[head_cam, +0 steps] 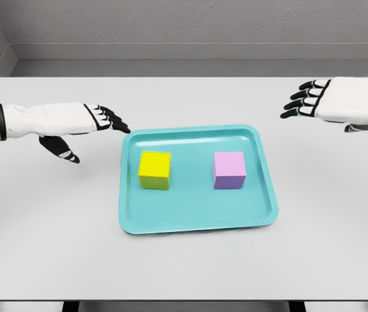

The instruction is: Push two cubes

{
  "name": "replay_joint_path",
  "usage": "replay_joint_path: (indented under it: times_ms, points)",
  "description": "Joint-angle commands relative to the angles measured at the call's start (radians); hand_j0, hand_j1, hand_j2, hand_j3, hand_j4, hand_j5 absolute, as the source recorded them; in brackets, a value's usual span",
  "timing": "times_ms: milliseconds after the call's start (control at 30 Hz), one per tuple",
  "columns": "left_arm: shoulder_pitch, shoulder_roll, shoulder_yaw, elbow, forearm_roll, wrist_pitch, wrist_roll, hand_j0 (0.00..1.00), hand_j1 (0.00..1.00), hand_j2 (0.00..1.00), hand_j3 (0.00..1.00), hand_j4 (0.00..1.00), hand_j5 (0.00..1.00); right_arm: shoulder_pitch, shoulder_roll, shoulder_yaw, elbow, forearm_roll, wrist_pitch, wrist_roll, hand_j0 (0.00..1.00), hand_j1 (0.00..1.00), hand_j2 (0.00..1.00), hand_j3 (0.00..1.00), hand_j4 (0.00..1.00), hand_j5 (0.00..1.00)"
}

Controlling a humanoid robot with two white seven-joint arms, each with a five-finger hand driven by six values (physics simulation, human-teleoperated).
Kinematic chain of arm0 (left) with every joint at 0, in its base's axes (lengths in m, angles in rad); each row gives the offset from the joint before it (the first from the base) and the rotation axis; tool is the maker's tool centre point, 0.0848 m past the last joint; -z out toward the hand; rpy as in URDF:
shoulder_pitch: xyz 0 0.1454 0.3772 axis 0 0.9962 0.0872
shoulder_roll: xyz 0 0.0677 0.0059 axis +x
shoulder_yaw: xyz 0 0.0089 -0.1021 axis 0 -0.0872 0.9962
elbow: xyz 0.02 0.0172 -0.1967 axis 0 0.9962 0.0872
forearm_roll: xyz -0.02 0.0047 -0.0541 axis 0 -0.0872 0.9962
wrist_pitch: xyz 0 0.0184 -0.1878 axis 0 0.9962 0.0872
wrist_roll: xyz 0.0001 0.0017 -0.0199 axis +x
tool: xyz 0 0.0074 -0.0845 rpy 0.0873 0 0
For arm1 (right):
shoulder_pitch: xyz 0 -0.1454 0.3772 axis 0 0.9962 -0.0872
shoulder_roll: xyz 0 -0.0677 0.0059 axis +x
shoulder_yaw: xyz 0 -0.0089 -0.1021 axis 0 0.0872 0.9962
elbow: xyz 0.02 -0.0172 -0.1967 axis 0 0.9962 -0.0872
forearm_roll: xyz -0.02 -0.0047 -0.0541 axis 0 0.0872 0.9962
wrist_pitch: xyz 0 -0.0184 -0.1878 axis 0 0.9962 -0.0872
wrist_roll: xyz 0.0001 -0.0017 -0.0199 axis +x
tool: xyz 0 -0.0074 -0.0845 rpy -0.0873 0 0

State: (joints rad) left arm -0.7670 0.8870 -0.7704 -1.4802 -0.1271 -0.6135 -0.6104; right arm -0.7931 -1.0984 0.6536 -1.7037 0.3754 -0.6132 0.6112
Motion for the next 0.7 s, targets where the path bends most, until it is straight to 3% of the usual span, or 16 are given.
replay_joint_path:
  times_ms: [0,100,133,200,267,300,333,400,533,667]
  points:
    - [0.0,0.0,0.0,0.0,0.0,0.003,0.0,1.0,1.0,1.0,1.0,1.0,1.0,-0.002,0.0,0.0,-0.001,-0.004,0.002,0.0,1.0,1.0,1.0,1.0,1.0,1.0]
    - [-0.003,0.0,-0.001,0.0,-0.011,0.003,0.0,0.96,0.96,0.96,0.96,0.96,0.96,-0.005,-0.001,-0.002,0.001,-0.003,0.002,0.0,1.0,1.0,1.0,1.0,1.0,1.0]
    - [-0.025,-0.005,-0.006,0.005,-0.081,0.003,0.0,0.87,0.87,0.87,0.87,0.87,0.87,0.005,-0.021,-0.008,0.01,-0.006,0.002,0.0,1.0,1.0,1.0,1.0,1.0,1.0]
    - [-0.046,-0.031,-0.078,0.02,-0.201,0.003,0.0,0.65,0.65,0.65,0.65,0.65,0.65,0.014,-0.098,-0.016,0.007,-0.007,0.002,0.0,1.0,1.0,1.0,1.0,1.0,1.0]
    - [-0.055,-0.062,-0.093,0.029,-0.229,0.003,0.0,0.52,0.52,0.52,0.52,0.52,0.52,0.032,-0.092,-0.005,-0.014,-0.006,0.002,0.0,0.34,0.34,0.34,0.34,0.34,0.34]
    - [-0.058,-0.062,-0.099,0.028,-0.229,0.003,0.0,0.51,0.51,0.51,0.51,0.51,0.51,0.052,-0.094,0.027,-0.043,-0.004,0.002,0.0,0.18,0.18,0.18,0.18,0.18,0.18]
    - [-0.067,-0.062,-0.102,0.018,-0.226,0.003,0.0,0.5,0.5,0.5,0.5,0.5,0.5,0.049,-0.095,0.075,-0.042,-0.003,0.002,0.0,0.13,0.13,0.13,0.13,0.13,0.13]
    - [-0.072,-0.062,-0.11,0.015,-0.227,0.003,0.0,0.5,0.5,0.5,0.5,0.5,0.5,0.046,-0.063,0.126,-0.04,0.033,0.002,0.0,0.1,0.1,0.1,0.1,0.1,0.1]
    - [-0.089,-0.065,-0.164,-0.057,-0.229,0.003,0.0,0.32,0.32,0.32,0.32,0.32,0.32,0.051,0.051,0.155,-0.04,0.115,0.002,0.0,0.1,0.1,0.1,0.1,0.1,0.1]
    - [-0.089,-0.077,-0.164,-0.052,-0.233,0.003,0.0,0.29,0.29,0.29,0.29,0.29,0.29,0.035,0.137,0.169,-0.034,0.175,0.002,0.0,0.14,0.14,0.14,0.14,0.14,0.14]
